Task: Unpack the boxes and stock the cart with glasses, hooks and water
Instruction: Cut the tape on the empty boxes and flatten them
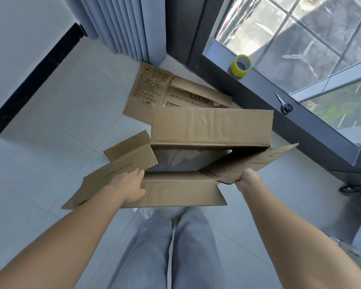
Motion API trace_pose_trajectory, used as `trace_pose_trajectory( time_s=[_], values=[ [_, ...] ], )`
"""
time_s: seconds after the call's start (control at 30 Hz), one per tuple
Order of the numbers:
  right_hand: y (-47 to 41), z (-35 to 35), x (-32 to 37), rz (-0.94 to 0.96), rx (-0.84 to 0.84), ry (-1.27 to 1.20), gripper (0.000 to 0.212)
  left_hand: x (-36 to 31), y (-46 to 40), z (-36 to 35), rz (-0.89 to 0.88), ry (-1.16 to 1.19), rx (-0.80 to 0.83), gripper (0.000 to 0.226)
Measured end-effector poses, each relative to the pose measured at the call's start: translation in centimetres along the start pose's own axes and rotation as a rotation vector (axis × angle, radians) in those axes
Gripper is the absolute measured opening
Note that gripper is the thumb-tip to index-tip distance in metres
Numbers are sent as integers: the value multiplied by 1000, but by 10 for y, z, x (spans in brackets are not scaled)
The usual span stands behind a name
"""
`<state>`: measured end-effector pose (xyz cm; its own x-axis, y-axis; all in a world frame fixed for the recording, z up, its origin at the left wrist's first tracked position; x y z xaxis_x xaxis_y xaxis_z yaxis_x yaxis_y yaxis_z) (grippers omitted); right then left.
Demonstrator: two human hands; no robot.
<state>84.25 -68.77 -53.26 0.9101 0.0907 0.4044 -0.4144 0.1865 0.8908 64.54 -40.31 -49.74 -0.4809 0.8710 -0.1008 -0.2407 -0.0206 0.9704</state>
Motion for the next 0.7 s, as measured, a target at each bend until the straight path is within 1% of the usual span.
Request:
trace_pose_trajectory(
  time_s=[0.07, 0.1, 0.13, 0.2, 0.23, 0.27, 0.3, 0.37, 0.47, 0.5, 0.53, 0.6, 0.63, 0.7],
  values=[
    [3, -4, -5, -52, 19, -76, 42, -6, -2, -4, -5, 74, -10, 93],
    [1, -1, -2, -51, 11, -16, 42, -8, -3, -5, -3, 73, -21, 107],
    [2, 1, 0, -58, -20, -26, 42, -12, -2, -8, 2, 31, 9, 120],
    [2, 7, 3, -104, -81, -103, 43, -20, -8, -13, 5, -107, 4, 140],
    [5, 7, 7, -94, -84, -81, 45, -25, -10, -16, 11, -186, -12, 146],
    [5, 7, 9, -88, -89, -45, 46, -30, -10, -23, 15, -260, 6, 149],
    [5, 7, 10, -91, -102, -33, 47, -35, -13, -31, 22, -319, 1, 150],
    [5, 4, 11, -116, -85, -62, 45, -38, -16, -41, 87, -349, -33, 143],
    [3, -1, 11, -169, -42, -68, 42, -35, -19, -38, 219, -309, -194, 124],
    [0, -1, 12, -166, -18, -126, 42, -35, -21, -36, 243, -291, -238, 121],
    [-2, -1, 13, -168, -6, -160, 43, -35, -21, -33, 250, -276, -264, 118],
    [-6, 4, 18, -157, -39, -103, 43, -32, -23, -24, 266, -251, -301, 111],
    [-8, 4, 21, -148, -34, -112, 41, -30, -23, -17, 286, -232, -320, 106],
    [-8, 4, 25, -135, -48, -91, 31, -23, -22, -3, 340, -195, -339, 93]
  ],
)
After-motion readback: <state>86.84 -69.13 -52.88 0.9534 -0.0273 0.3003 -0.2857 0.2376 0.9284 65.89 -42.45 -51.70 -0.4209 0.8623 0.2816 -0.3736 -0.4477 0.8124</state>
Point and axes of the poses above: each hand's wrist, its own y-axis away from the middle knuckle, its own z-axis out of the back of the hand, x = y × z, the point moved 6 cm from there along -y, towards the middle knuckle, and after that the axes turned 12 degrees about x, right-handed, at the moved point
